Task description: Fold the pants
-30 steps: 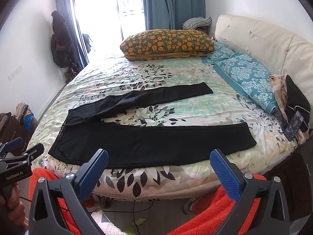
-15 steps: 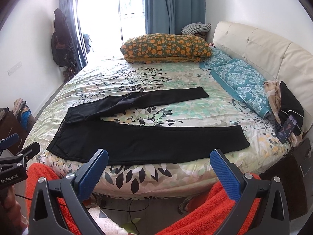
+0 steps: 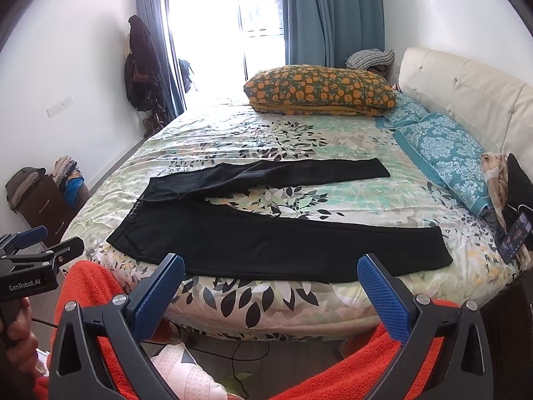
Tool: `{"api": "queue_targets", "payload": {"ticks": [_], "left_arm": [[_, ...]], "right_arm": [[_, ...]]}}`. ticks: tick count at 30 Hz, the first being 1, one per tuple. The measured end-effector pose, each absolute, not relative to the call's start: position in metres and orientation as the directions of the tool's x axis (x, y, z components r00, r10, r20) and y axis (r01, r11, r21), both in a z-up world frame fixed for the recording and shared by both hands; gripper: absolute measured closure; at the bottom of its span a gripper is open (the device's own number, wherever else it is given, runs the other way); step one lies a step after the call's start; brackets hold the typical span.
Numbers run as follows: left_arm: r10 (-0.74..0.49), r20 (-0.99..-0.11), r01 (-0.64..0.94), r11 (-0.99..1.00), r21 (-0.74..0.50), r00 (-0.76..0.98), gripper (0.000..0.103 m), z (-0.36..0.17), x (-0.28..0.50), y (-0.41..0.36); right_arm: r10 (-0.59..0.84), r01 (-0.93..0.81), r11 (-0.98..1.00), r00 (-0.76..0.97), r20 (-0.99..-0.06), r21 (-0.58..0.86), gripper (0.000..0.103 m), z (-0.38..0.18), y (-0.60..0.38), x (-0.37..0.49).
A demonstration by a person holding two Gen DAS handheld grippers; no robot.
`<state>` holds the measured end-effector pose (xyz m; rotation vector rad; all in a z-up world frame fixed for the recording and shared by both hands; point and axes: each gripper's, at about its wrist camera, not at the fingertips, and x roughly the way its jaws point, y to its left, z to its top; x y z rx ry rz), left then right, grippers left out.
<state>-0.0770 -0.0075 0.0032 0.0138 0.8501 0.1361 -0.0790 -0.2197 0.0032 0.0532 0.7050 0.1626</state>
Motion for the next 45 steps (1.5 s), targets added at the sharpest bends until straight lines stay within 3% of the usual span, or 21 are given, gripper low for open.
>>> {"api": "queue_targets", "payload": {"ticks": [4, 10, 23, 31, 45], "left_arm": [[0.131, -0.741, -0.111, 0.991, 0.076, 0.658, 0.001, 0.007, -0.072, -0.010], [0.089, -0.720, -0.087, 0.995, 0.040, 0.688, 0.001, 0.011, -0.045, -0.009], [-0.027, -0.828, -0.004, 0.999, -0.035, 0.560, 0.001, -0.053, -0.020, -0.023], [-0.017, -0.815, -0.007, 1.000, -0.026, 0.579, 0.001, -0.049, -0.019, -0.024], [-0.005, -0.816, 0.007, 1.000, -0.001, 0.578, 0.001, -0.051, -0.020, -0.033]], "right_arm": [[0.223, -0.157, 0.975, 0.761, -0.610, 0.161, 0.000, 0.004, -0.224, -0.076], [0.192, -0.112, 0.979, 0.783, -0.592, 0.169, 0.000, 0.005, -0.233, -0.066], [0.145, -0.089, 0.989, 0.636, -0.758, 0.114, 0.000, -0.050, -0.218, -0.042], [0.219, -0.152, 0.976, 0.598, -0.771, 0.159, 0.000, -0.060, -0.199, -0.034], [0.213, -0.144, 0.977, 0.581, -0.785, 0.158, 0.000, -0.065, -0.201, -0.030]]}}
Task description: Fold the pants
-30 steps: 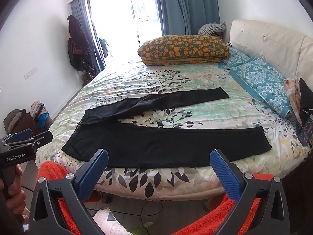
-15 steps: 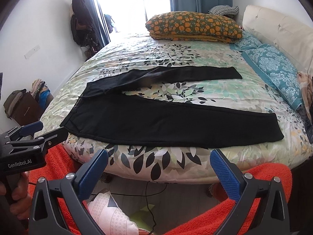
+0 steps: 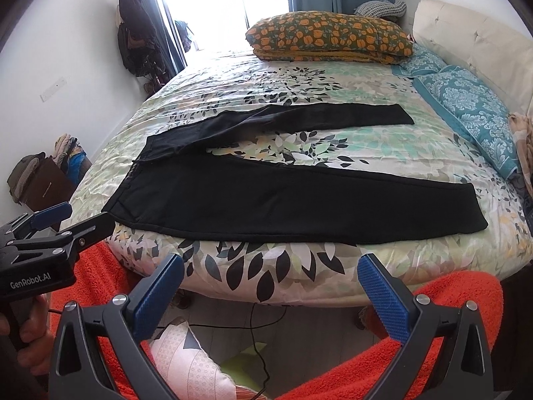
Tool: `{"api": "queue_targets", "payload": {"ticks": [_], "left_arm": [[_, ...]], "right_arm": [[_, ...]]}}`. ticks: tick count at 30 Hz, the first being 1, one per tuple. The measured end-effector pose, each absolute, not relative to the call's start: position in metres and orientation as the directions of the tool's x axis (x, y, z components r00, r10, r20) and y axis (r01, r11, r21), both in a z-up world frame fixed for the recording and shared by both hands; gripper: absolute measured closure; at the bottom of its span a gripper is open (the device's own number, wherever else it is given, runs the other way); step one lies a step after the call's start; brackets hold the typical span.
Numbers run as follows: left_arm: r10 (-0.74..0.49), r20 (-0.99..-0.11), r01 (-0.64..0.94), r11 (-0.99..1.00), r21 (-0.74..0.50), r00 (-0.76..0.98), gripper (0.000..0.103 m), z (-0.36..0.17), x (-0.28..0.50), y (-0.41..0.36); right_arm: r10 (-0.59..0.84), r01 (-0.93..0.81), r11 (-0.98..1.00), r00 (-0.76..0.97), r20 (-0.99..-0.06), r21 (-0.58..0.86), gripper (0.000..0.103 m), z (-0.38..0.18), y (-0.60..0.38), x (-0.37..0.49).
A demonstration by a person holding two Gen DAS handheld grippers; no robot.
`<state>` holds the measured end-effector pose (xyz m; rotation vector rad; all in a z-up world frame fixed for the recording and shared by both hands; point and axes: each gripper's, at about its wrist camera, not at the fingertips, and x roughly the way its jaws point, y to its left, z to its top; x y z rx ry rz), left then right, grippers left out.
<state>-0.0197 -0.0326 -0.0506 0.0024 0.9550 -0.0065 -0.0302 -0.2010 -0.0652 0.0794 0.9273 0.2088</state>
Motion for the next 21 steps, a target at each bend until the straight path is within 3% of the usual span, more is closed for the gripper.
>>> {"api": "queue_targets", "payload": {"ticks": [21], "left_arm": [[0.002, -0.826, -0.008, 1.000, -0.003, 0.563, 0.001, -0.055, -0.016, -0.029]], "right_arm": [[0.231, -0.173, 0.972, 0.561, -0.795, 0.160, 0.000, -0.069, -0.193, -0.026]]}}
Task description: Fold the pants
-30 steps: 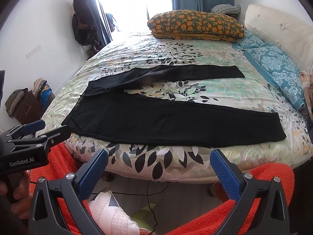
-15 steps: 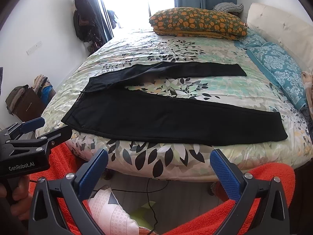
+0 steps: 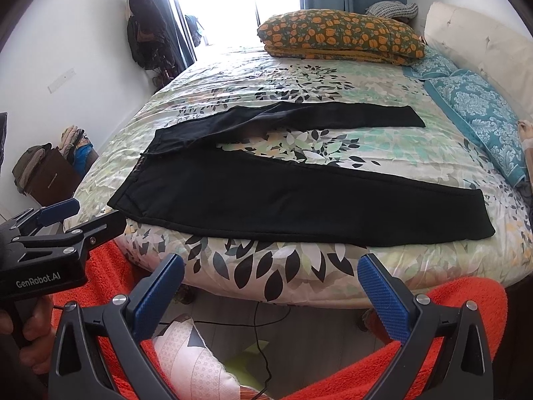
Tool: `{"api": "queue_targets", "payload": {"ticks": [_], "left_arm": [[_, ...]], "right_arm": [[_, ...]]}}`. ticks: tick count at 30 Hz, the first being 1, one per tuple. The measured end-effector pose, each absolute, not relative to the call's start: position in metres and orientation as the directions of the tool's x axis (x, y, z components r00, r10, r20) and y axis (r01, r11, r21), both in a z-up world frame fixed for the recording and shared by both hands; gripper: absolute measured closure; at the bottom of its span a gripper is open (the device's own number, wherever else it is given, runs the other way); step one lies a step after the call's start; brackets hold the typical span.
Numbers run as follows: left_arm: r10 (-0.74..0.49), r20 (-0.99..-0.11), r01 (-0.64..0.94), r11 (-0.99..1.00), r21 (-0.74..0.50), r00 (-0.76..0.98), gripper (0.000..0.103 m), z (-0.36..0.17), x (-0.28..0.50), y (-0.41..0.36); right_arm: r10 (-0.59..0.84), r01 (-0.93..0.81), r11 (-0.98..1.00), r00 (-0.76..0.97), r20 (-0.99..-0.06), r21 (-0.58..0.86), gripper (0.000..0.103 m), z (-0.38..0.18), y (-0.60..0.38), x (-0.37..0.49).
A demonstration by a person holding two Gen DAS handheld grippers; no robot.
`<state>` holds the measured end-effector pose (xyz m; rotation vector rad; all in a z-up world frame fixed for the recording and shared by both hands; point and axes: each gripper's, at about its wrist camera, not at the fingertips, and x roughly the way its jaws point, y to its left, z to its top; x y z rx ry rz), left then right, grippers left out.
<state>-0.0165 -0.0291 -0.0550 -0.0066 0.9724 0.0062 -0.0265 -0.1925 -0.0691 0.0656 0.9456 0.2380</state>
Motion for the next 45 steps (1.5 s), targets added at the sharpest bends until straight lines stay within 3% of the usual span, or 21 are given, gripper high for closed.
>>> {"api": "queue_targets", "payload": {"ticks": [18, 26, 37, 41, 45], "left_arm": [[0.008, -0.839, -0.007, 1.000, 0.005, 0.544, 0.001, -0.063, -0.012, -0.031], [0.011, -0.844, -0.007, 1.000, 0.008, 0.536, 0.001, -0.066, -0.010, -0.032], [0.024, -0.851, 0.007, 0.999, 0.032, 0.525, 0.001, -0.071, 0.000, -0.034], [0.055, -0.834, 0.002, 0.998, 0.067, 0.549, 0.001, -0.071, 0.018, -0.030], [0.067, -0.811, -0.012, 0.997, 0.074, 0.582, 0.001, -0.067, 0.044, -0.032]], "right_arm": [[0.229, -0.147, 0.973, 0.536, -0.813, 0.178, 0.000, -0.081, -0.198, -0.022], [0.271, -0.103, 0.961, 0.546, -0.792, 0.257, 0.000, -0.083, -0.211, -0.018], [0.231, -0.132, 0.973, 0.530, -0.816, 0.189, 0.000, -0.092, -0.209, -0.012], [0.226, -0.138, 0.974, 0.589, -0.776, 0.179, 0.000, -0.087, -0.219, -0.008], [0.188, -0.190, 0.979, 0.724, -0.663, 0.071, 0.000, -0.075, -0.228, -0.002]]}}
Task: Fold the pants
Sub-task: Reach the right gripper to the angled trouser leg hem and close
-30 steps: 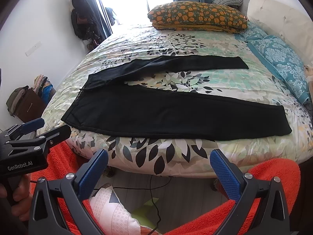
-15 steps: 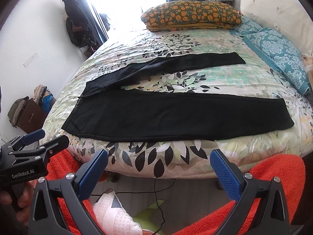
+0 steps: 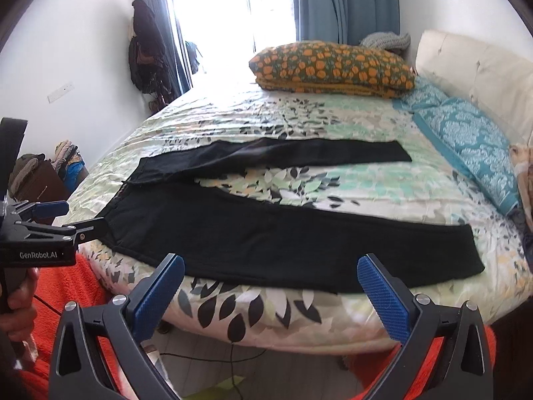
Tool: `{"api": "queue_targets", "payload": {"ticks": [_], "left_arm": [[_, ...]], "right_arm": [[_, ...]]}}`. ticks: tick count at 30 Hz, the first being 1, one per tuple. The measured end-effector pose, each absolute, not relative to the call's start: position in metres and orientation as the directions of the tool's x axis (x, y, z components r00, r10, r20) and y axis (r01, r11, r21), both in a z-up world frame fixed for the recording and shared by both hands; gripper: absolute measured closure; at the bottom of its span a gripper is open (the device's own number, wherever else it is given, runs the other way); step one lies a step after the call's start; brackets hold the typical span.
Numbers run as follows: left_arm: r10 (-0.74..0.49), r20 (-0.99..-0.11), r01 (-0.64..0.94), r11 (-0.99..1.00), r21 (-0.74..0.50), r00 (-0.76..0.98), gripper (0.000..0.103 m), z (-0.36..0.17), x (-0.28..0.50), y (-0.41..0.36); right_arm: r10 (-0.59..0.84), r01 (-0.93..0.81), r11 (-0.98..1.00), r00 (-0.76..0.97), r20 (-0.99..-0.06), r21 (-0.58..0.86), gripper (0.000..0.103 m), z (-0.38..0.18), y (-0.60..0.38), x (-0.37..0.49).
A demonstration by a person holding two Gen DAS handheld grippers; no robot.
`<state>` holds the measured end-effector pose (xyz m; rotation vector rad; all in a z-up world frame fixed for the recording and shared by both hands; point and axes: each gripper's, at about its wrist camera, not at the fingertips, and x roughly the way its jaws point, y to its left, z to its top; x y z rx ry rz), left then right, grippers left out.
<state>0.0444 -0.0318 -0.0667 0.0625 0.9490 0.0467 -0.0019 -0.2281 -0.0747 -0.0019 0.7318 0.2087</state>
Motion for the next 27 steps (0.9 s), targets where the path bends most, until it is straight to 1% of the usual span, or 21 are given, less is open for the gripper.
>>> {"api": "queue_targets", "payload": {"ticks": [1, 3, 4, 7, 10, 14, 17, 19, 20, 21, 23, 25, 27], "left_arm": [[0.063, -0.802, -0.012, 0.998, 0.069, 0.594, 0.001, -0.066, 0.053, -0.033], [0.048, -0.802, -0.011, 0.999, 0.051, 0.596, 0.001, -0.070, 0.073, -0.036], [0.040, -0.808, -0.015, 0.999, 0.038, 0.587, 0.001, -0.074, 0.084, -0.038], [0.011, -0.824, -0.013, 1.000, 0.005, 0.566, 0.001, -0.087, 0.118, -0.043], [0.026, -0.836, -0.028, 1.000, 0.013, 0.549, 0.001, -0.096, 0.150, -0.052], [0.011, -0.848, -0.044, 0.999, -0.015, 0.529, 0.001, -0.110, 0.170, -0.056], [0.015, -0.871, -0.041, 0.999, -0.006, 0.491, 0.002, -0.131, 0.170, -0.057], [0.011, -0.893, -0.041, 0.999, -0.008, 0.450, 0.002, -0.147, 0.167, -0.056], [0.009, -0.904, -0.043, 0.999, -0.011, 0.428, 0.001, -0.154, 0.165, -0.054], [0.008, -0.913, -0.045, 0.999, -0.011, 0.407, 0.002, -0.161, 0.164, -0.053], [0.015, -0.928, -0.051, 0.999, -0.004, 0.371, 0.002, -0.173, 0.162, -0.052], [0.030, -0.938, -0.061, 0.998, 0.010, 0.345, 0.002, -0.182, 0.162, -0.049], [0.047, -0.944, -0.075, 0.997, 0.024, 0.326, 0.002, -0.191, 0.167, -0.047]], "right_arm": [[0.181, -0.206, 0.978, 0.736, -0.652, 0.040, 0.000, -0.077, -0.230, 0.002], [0.155, -0.221, 0.975, 0.691, -0.706, -0.002, 0.000, -0.086, -0.232, 0.020], [0.156, -0.220, 0.975, 0.671, -0.725, 0.006, 0.000, -0.090, -0.236, 0.028], [0.210, -0.173, 0.977, 0.639, -0.740, 0.128, 0.000, -0.099, -0.262, 0.057], [0.249, -0.125, 0.968, 0.609, -0.753, 0.219, 0.000, -0.113, -0.298, 0.100], [0.274, -0.047, 0.950, 0.601, -0.751, 0.309, 0.000, -0.145, -0.365, 0.185], [0.258, 0.061, 0.931, 0.585, -0.769, 0.359, 0.000, -0.182, -0.428, 0.273], [0.220, 0.158, 0.918, 0.560, -0.799, 0.364, 0.001, -0.214, -0.474, 0.337], [0.191, 0.203, 0.914, 0.549, -0.814, 0.351, 0.005, -0.229, -0.496, 0.366], [0.164, 0.243, 0.910, 0.533, -0.830, 0.336, 0.017, -0.243, -0.515, 0.394], [0.107, 0.316, 0.900, 0.507, -0.856, 0.300, 0.027, -0.265, -0.546, 0.438], [0.079, 0.362, 0.883, 0.514, -0.854, 0.300, 0.027, -0.277, -0.566, 0.470], [0.086, 0.392, 0.860, 0.519, -0.851, 0.326, 0.026, -0.288, -0.578, 0.495]]}}
